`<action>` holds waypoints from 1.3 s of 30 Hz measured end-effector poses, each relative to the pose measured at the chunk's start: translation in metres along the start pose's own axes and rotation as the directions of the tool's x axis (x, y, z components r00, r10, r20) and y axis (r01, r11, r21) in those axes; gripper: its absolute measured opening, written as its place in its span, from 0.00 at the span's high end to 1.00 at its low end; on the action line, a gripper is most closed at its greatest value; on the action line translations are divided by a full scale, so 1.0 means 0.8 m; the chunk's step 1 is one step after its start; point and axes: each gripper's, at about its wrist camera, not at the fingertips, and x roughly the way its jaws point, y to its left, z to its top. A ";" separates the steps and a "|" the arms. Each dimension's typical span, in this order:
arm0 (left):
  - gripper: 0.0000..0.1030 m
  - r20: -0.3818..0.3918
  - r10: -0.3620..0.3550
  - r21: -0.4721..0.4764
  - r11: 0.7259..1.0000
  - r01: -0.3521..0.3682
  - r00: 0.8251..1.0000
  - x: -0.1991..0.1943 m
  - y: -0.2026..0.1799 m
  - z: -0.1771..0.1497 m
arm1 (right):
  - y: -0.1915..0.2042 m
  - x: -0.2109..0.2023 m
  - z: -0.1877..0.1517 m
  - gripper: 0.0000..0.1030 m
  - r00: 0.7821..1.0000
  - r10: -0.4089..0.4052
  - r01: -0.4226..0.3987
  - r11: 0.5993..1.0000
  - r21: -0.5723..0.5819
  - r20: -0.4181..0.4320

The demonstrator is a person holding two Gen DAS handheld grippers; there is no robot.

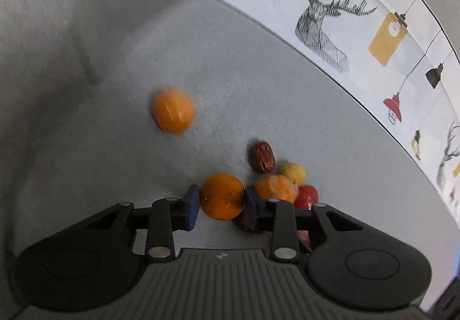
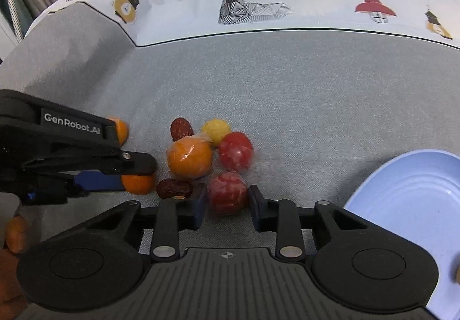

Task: Organize fruits
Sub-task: 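Move both tools back to the fruit cluster, then grasp another mandarin with the left gripper while the right gripper grasps a red plum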

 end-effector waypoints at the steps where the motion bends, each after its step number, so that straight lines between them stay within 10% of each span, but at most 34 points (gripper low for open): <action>1: 0.64 0.018 0.018 0.011 1.000 -0.018 1.000 -0.003 -0.001 0.001 | 0.000 -0.004 0.000 0.68 1.000 -0.003 0.003 1.000 0.001 0.005; 25: 0.63 0.025 0.070 0.055 0.996 -0.072 0.997 -0.006 -0.013 0.005 | 0.005 -0.018 0.003 0.69 1.000 -0.015 0.016 0.999 -0.041 0.017; 39: 0.63 0.102 0.009 0.116 0.993 -0.021 0.995 -0.055 -0.033 -0.005 | -0.051 -0.183 0.033 0.69 0.964 -0.023 0.031 0.999 -0.027 0.264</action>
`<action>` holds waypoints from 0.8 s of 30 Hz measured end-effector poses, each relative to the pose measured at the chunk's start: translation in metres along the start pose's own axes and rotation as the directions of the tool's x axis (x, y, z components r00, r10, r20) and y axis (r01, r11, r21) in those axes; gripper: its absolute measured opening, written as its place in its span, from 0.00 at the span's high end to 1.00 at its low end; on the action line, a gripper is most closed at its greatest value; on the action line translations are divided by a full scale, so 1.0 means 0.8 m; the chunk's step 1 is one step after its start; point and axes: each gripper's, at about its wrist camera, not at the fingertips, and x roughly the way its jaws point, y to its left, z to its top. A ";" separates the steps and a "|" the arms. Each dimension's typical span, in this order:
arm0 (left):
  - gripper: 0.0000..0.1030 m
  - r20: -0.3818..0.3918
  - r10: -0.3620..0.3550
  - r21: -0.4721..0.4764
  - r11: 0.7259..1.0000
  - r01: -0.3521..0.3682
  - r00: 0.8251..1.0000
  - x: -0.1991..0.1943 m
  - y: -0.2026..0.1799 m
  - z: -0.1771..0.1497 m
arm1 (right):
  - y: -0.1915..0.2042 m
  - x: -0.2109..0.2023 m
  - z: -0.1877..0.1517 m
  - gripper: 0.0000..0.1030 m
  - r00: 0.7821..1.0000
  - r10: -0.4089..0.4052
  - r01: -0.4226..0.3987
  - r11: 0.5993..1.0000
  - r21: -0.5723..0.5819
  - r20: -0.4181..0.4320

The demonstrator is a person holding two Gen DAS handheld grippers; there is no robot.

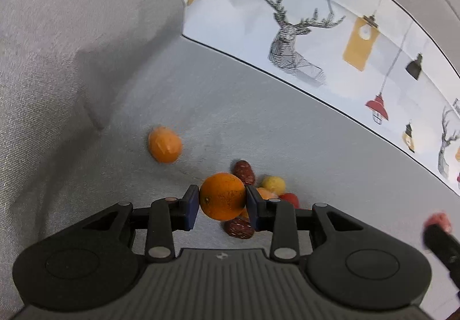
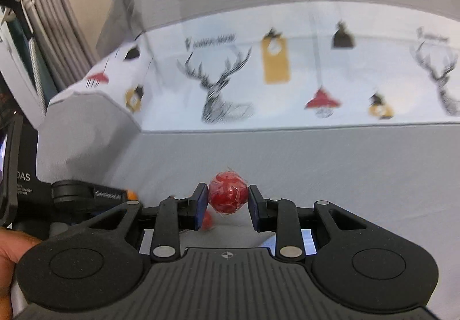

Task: Organize fruits
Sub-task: 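Grasp another mandarin with the left gripper while the right gripper grasps a red plum, then carry the mandarin and the red plum over the blue plate with both tools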

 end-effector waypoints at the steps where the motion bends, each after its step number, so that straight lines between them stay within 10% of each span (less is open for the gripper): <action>1: 0.63 0.004 -0.007 0.015 1.000 0.007 1.000 -0.001 -0.003 -0.001 | -0.010 -0.005 -0.003 0.69 1.000 -0.005 0.005 1.000 0.009 0.011; 24: 0.62 0.005 -0.021 0.171 0.985 0.020 1.000 0.005 -0.042 -0.015 | -0.125 -0.021 -0.051 0.69 0.988 -0.145 0.149 0.986 0.072 -0.047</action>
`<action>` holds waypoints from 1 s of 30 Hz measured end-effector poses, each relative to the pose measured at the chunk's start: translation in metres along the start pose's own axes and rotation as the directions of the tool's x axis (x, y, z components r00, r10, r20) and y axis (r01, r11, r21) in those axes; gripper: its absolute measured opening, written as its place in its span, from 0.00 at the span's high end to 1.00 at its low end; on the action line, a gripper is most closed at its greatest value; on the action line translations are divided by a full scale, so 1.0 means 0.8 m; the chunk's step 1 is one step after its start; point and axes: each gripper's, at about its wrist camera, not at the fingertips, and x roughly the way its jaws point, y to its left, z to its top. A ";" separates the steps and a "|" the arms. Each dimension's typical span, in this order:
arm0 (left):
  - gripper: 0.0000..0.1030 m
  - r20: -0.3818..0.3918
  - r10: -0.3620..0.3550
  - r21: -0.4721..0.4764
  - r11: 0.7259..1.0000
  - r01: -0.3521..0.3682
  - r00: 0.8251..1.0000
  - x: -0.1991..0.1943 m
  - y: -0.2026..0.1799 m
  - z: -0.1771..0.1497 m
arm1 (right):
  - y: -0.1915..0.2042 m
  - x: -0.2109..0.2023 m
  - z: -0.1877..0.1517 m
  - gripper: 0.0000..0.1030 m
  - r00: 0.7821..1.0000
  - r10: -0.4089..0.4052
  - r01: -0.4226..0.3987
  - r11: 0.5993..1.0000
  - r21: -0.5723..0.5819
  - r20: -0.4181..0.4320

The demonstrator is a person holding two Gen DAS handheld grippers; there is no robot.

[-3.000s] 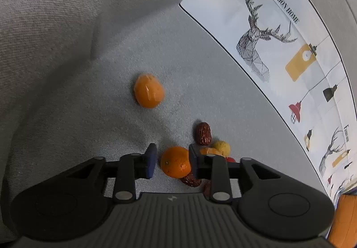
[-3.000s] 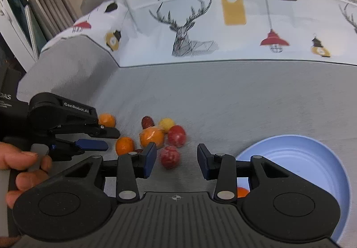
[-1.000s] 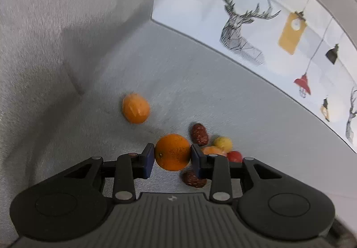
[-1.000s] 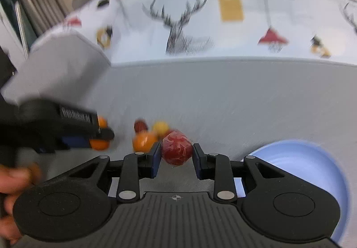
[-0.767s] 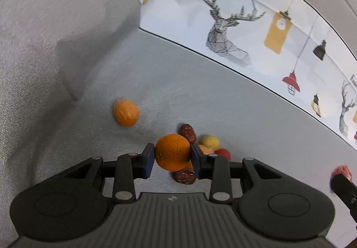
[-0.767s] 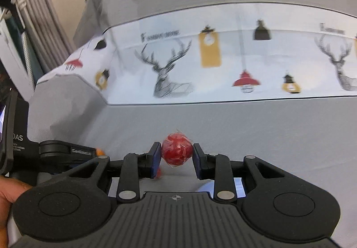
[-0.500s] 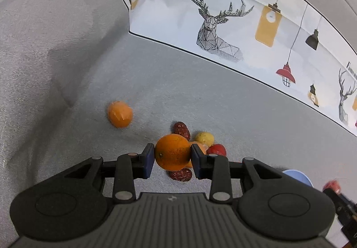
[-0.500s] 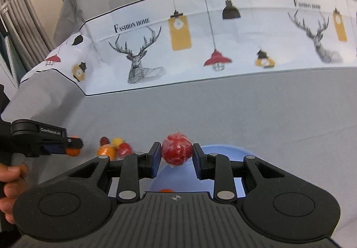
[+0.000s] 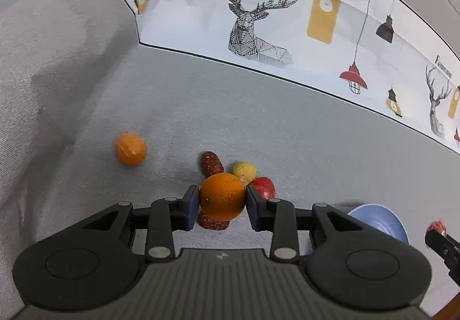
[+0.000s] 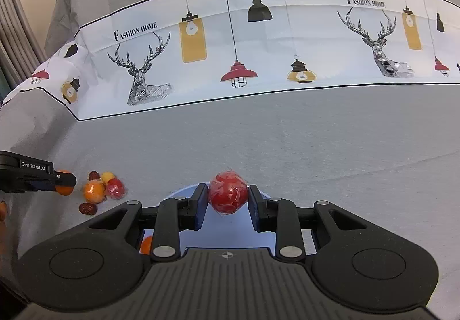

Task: Organize fruits
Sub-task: 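Carry the mandarin and the red plum over the blue plate with both tools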

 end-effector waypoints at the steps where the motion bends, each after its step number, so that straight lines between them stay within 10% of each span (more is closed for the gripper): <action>1: 0.63 0.001 0.000 0.005 1.000 0.000 1.000 0.000 -0.001 0.000 | -0.002 0.000 0.000 0.69 1.000 0.000 0.000 1.000 -0.002 0.001; 30: 0.63 -0.018 -0.032 0.067 0.997 0.033 0.999 0.009 -0.025 -0.006 | -0.023 -0.008 -0.002 0.69 1.000 -0.017 0.017 0.999 -0.032 0.010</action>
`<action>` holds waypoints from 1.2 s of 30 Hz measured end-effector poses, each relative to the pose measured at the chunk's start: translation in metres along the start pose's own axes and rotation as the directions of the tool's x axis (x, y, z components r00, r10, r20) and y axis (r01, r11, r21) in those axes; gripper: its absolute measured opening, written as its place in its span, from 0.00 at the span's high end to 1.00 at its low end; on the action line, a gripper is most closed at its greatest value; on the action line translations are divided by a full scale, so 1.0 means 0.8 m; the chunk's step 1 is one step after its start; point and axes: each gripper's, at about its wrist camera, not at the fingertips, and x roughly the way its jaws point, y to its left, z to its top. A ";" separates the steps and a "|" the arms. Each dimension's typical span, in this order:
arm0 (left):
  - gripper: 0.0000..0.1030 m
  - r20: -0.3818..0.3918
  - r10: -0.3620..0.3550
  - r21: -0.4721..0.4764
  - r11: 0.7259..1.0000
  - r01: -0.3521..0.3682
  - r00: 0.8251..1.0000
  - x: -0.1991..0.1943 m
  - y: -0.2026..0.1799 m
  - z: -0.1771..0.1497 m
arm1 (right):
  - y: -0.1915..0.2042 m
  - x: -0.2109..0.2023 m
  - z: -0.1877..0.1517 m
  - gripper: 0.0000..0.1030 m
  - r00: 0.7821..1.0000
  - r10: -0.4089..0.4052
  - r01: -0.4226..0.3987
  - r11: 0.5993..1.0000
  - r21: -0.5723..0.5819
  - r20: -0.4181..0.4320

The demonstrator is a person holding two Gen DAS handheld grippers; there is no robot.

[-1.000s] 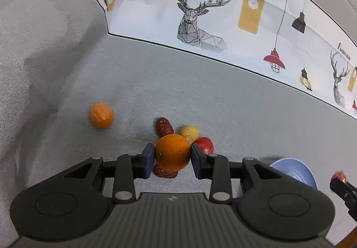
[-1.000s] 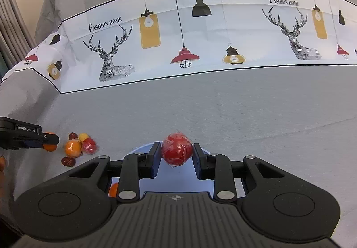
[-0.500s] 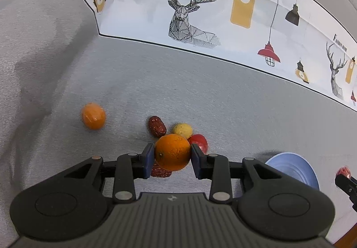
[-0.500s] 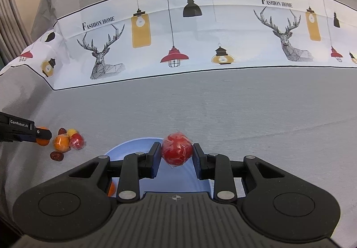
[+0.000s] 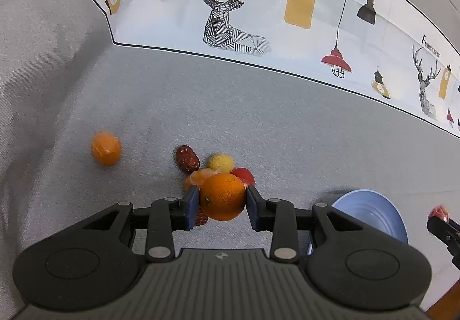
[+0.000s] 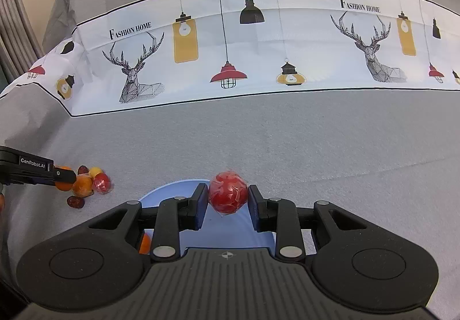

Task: Organize fruits
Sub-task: 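Carry the mandarin and the red plum over the blue plate with both tools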

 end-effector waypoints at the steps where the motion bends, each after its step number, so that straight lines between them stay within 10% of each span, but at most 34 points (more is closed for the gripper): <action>1: 0.63 0.000 -0.002 0.002 1.000 0.002 1.000 0.000 0.000 0.000 | 0.000 0.000 0.000 0.69 1.000 0.000 0.000 1.000 -0.001 0.000; 36: 0.63 0.035 -0.108 0.022 0.994 0.107 0.994 -0.009 -0.011 0.003 | -0.007 -0.001 0.000 0.69 0.998 -0.054 0.054 0.998 0.015 0.021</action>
